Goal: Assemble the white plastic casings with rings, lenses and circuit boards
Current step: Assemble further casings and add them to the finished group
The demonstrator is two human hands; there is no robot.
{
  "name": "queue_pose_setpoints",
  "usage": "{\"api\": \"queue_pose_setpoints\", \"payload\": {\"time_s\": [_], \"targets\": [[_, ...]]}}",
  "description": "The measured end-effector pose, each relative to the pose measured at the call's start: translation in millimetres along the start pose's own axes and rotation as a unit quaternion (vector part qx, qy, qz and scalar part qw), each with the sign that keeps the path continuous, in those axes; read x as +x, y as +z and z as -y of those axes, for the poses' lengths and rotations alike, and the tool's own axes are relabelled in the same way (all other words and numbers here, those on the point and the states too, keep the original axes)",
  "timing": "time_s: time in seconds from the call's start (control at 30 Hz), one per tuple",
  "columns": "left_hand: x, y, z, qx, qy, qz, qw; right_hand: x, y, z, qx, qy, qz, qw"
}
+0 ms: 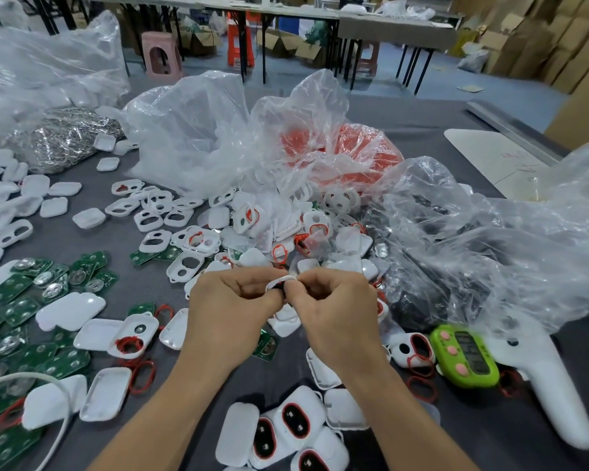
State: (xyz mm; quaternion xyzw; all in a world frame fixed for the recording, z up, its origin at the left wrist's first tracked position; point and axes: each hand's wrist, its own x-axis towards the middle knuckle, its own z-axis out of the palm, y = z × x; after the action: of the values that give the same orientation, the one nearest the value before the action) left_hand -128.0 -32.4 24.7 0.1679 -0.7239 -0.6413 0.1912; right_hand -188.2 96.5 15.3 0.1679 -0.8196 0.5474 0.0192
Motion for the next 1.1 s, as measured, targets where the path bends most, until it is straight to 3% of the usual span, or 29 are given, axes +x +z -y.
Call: {"api": "queue_pose_setpoints", "payload": {"time_s": [0.13, 0.33, 0.53, 0.63, 0.7, 0.8, 0.93, 1.1], "targets": [[1, -1, 1, 0.029, 0.014, -0.017, 0.999, 2, -1, 1, 0.049, 0.025, 0.066, 0.996], [2, 1, 0, 0.013, 0.007, 0.029, 0.999, 2, -3, 4, 0.081, 0.038, 0.058, 0.994], [-1, 1, 3, 0.096, 0.054, -0.042, 0.993, -3, 1, 7, 0.097, 0.057, 0.049, 0.992], [2, 0, 2, -0.085, -0.040, 0.040, 0.995, 0, -4, 7, 0.131, 0.086, 0.037, 0.987], [6, -5, 3, -0.195, -0.125, 0.135, 0.963, 2, -10, 6, 0.208, 0.148, 0.062, 0.965], [8, -11, 3, -0.246, -0.151, 0.234, 0.928, 6, -17, 7, 0.324, 0.204, 0.123, 0.916], [9, -16, 7, -0.304, -0.164, 0.240, 0.907, 5, -19, 8, 0.277, 0.181, 0.161, 0.930], [17, -27, 7, -0.387, -0.162, 0.202, 0.885, 14, -27, 8, 0.249, 0.163, 0.118, 0.947]]}}
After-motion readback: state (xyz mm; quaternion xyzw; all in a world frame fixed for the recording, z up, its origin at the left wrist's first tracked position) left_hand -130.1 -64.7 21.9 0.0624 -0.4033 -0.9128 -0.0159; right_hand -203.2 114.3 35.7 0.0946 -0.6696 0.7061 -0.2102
